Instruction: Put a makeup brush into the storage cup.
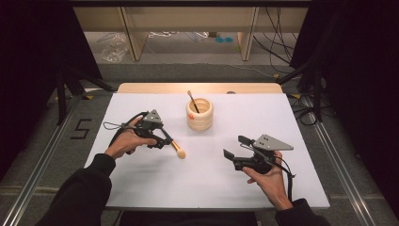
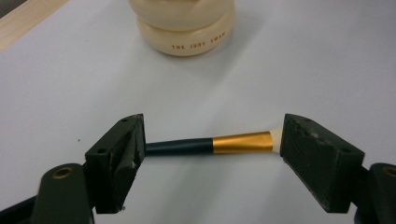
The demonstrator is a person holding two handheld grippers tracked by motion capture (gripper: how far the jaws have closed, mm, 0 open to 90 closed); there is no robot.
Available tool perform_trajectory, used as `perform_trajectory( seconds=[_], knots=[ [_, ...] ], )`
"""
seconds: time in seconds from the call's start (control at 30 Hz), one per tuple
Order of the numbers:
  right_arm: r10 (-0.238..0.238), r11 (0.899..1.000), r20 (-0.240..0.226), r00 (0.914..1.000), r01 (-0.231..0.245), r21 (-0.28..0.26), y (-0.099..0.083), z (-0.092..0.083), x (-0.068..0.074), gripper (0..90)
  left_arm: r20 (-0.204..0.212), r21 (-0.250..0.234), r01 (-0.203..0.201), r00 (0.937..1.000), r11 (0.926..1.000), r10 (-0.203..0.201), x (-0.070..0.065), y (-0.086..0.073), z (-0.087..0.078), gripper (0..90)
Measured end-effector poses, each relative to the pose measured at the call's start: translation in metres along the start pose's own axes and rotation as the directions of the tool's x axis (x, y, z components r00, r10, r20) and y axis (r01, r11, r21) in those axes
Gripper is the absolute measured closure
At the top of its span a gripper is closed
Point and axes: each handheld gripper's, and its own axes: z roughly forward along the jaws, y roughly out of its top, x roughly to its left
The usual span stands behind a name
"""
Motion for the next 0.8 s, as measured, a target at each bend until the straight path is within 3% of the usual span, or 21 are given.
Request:
perform_trajectory(
  seconds=[0.1,0.17,0.2,0.27,0.4,0.43,0.53,0.6,0.7,0.73,0.8],
  knots=[
    [-0.023,1.000,0.006,0.9997,0.024,-0.016,0.000,0.001,-0.001,21.1,0.009,0.018,-0.006,0.9999,0.9998,0.006,0.000,0.001,0.003,22.3],
    [-0.023,1.000,0.004,0.9997,0.023,-0.015,0.000,0.001,-0.001,21.1,0.006,0.035,-0.037,0.9993,0.9987,0.037,0.001,0.003,0.004,22.2],
    [-0.001,1.000,-0.004,1.0000,0.001,0.000,0.000,0.001,0.000,21.1,0.009,0.046,-0.024,0.9997,0.9986,0.024,0.001,0.004,0.004,22.2],
    [0.000,1.000,-0.004,1.0000,0.000,0.000,0.000,0.001,0.000,21.1,0.012,0.045,-0.027,0.9996,0.9986,0.027,0.001,0.004,0.007,22.3],
    [0.001,1.000,-0.011,0.9999,-0.001,-0.008,0.000,0.002,0.000,21.3,0.031,0.081,-0.058,0.9979,0.9950,0.056,0.005,0.002,0.014,22.8],
    [-0.025,0.999,-0.001,0.9997,0.025,-0.022,0.000,0.003,-0.001,21.3,0.037,0.080,-0.053,0.9980,0.9954,0.051,0.005,0.001,0.015,23.3],
    [-0.024,0.999,-0.003,0.9997,0.024,-0.021,0.000,0.004,-0.001,21.3,0.040,0.072,-0.057,0.9977,0.9958,0.054,0.007,0.001,0.019,24.3],
    [-0.024,1.000,-0.006,0.9997,0.024,-0.008,0.000,0.003,-0.001,21.3,0.049,0.092,-0.074,0.9964,0.9931,0.070,0.008,0.001,0.020,24.5],
    [-0.004,1.000,-0.014,0.9999,0.004,0.003,0.000,0.003,0.000,21.4,0.039,0.089,-0.050,0.9981,0.9947,0.047,0.007,0.000,0.024,24.8],
    [0.001,1.000,-0.017,0.9999,-0.001,-0.003,0.000,0.004,0.000,21.4,0.043,0.094,-0.062,0.9974,0.9937,0.058,0.008,0.000,0.023,24.8],
    [-0.025,1.000,0.004,0.9997,0.025,-0.012,0.000,0.004,-0.001,21.4,0.054,0.090,-0.070,0.9964,0.9935,0.065,0.009,0.001,0.024,26.5]
  ],
)
